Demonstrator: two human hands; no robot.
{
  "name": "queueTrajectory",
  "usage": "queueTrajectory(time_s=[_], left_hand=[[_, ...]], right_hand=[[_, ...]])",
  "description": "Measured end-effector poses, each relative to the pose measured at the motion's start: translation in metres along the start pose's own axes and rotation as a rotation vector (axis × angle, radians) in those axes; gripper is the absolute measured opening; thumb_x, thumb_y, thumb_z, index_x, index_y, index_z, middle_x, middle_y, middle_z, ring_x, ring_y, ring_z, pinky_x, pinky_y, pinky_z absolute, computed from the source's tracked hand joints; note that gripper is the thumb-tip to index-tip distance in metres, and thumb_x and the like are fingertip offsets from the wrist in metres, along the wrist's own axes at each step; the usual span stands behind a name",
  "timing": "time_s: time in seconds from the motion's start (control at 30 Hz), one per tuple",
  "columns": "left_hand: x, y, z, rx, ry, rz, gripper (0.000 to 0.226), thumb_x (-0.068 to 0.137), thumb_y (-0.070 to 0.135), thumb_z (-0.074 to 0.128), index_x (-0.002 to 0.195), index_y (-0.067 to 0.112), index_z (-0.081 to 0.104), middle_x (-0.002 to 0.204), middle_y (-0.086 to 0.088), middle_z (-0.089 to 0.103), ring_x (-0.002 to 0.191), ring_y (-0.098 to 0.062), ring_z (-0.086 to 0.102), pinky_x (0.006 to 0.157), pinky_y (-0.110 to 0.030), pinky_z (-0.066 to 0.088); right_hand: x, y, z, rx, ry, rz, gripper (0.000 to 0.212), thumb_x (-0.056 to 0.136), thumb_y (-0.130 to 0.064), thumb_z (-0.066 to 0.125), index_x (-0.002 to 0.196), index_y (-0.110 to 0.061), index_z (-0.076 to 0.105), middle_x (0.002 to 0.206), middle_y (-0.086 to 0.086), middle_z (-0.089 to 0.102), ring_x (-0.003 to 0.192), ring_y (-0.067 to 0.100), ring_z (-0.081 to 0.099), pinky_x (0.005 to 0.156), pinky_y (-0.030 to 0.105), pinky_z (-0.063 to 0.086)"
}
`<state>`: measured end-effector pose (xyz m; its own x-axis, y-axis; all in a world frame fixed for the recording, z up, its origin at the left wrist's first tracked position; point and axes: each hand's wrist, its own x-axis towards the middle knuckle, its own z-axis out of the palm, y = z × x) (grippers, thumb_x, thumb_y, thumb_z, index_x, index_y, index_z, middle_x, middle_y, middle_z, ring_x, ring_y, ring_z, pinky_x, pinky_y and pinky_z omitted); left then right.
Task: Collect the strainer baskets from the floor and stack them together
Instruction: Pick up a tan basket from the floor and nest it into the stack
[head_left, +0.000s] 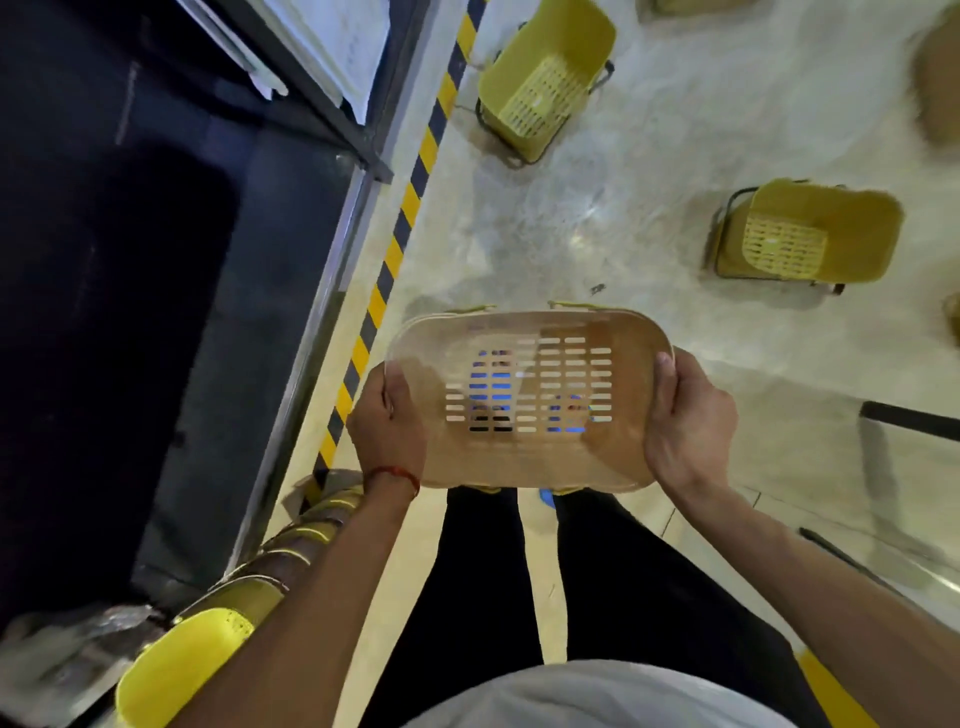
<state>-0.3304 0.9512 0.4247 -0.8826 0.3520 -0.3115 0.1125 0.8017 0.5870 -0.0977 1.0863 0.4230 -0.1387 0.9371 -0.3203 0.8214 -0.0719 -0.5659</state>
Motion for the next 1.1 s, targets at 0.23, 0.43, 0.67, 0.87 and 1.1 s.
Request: queueTrajectory(time_s=[0.23, 0.43, 0.67, 0.87, 1.1], left_hand=[[-0.095, -0.004, -0.054, -0.126, 0.173, -0.151, 0.033, 0.102, 0.032, 0.042, 0.092, 0.008, 0.062, 0.074, -0.001, 0.052, 0.069, -0.011, 0.042, 0.063, -0.021, 0.027], [-0.16, -0.031, -0.092, -0.277, 0.315, -0.334, 0.031, 0.104, 0.032, 0.04, 0.096, 0.01, 0.062, 0.089, -0.006, 0.059, 0.086, -0.024, 0.052, 0.075, -0.029, 0.035], [-0.223, -0.074, -0.138, -0.408, 0.475, -0.467, 0.034, 0.102, 0.037, 0.042, 0.095, 0.013, 0.064, 0.084, -0.004, 0.061, 0.083, -0.024, 0.054, 0.074, -0.03, 0.038], [-0.28, -0.131, -0.184, -0.508, 0.55, -0.497, 0.031, 0.102, 0.034, 0.044, 0.096, 0.014, 0.066, 0.086, -0.007, 0.064, 0.087, -0.029, 0.058, 0.071, -0.029, 0.037], [-0.349, -0.213, -0.242, -0.412, 0.62, -0.515, 0.035, 0.102, 0.034, 0.044, 0.111, 0.011, 0.068, 0.104, -0.018, 0.069, 0.1, -0.039, 0.059, 0.074, -0.033, 0.035]], right_hand=[[-0.026, -0.034, -0.056, -0.041, -0.092, -0.281, 0.036, 0.107, -0.039, 0.038, 0.107, -0.017, 0.067, 0.077, 0.012, 0.07, 0.074, 0.039, 0.064, 0.062, 0.034, 0.035], [-0.067, -0.071, -0.078, -0.057, -0.219, -0.417, 0.036, 0.105, -0.044, 0.037, 0.11, -0.025, 0.068, 0.085, 0.006, 0.074, 0.08, 0.034, 0.067, 0.064, 0.035, 0.044], [-0.141, -0.099, -0.075, -0.078, -0.27, -0.562, 0.034, 0.107, -0.035, 0.038, 0.106, -0.019, 0.067, 0.076, -0.003, 0.065, 0.068, 0.014, 0.051, 0.06, 0.03, 0.031], [-0.228, -0.095, -0.058, -0.009, -0.323, -0.583, 0.034, 0.109, -0.032, 0.037, 0.094, -0.017, 0.064, 0.067, -0.014, 0.056, 0.06, 0.005, 0.052, 0.058, 0.03, 0.027], [-0.339, -0.085, -0.033, 0.09, -0.402, -0.569, 0.04, 0.108, -0.035, 0.039, 0.109, -0.011, 0.069, 0.09, 0.0, 0.071, 0.081, 0.016, 0.063, 0.068, 0.026, 0.039]])
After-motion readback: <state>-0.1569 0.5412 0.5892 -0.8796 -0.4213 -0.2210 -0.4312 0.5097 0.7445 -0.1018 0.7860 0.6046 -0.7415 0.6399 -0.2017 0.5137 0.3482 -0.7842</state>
